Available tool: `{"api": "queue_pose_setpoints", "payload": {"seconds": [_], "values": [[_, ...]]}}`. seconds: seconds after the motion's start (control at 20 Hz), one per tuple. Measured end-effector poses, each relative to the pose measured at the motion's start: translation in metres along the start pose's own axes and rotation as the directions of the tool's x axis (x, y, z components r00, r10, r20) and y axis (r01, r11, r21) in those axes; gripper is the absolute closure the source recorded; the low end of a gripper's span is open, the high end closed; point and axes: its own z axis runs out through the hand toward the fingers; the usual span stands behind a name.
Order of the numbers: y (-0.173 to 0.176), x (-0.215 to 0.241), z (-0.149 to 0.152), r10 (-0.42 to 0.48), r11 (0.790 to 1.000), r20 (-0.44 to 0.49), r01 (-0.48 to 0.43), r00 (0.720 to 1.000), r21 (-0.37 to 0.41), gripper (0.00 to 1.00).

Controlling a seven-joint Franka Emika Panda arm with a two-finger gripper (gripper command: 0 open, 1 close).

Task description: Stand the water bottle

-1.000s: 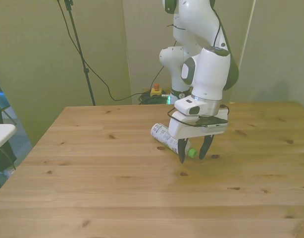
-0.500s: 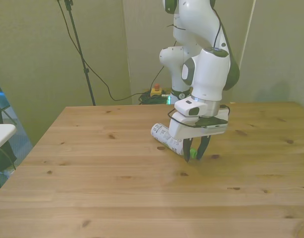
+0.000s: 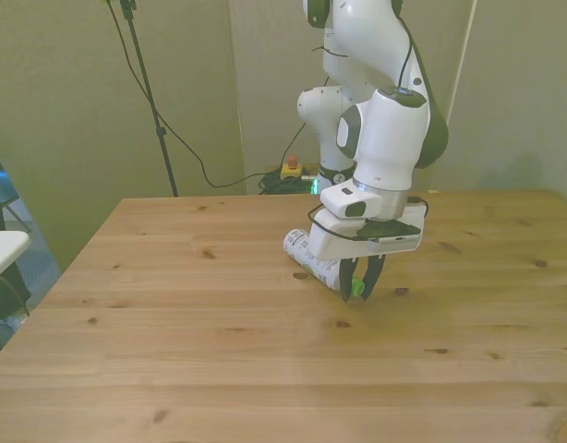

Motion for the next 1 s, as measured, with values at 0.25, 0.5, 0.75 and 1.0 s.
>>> {"api": "queue_pose_setpoints", "payload": {"seconds": [0.25,0.5,0.75,1.0], "values": [[-0.026,0.012,-0.033,0.211,0.976,-0.073,-0.206,0.975,0.070,1.00],[-0.041,0.019,-0.070,0.359,0.930,-0.212,-0.329,0.909,0.164,1.00],[-0.037,0.018,-0.110,0.445,0.893,-0.390,-0.362,0.807,0.269,1.00],[-0.048,0.011,-0.121,0.472,0.877,-0.443,-0.358,0.762,0.320,1.00]]}}
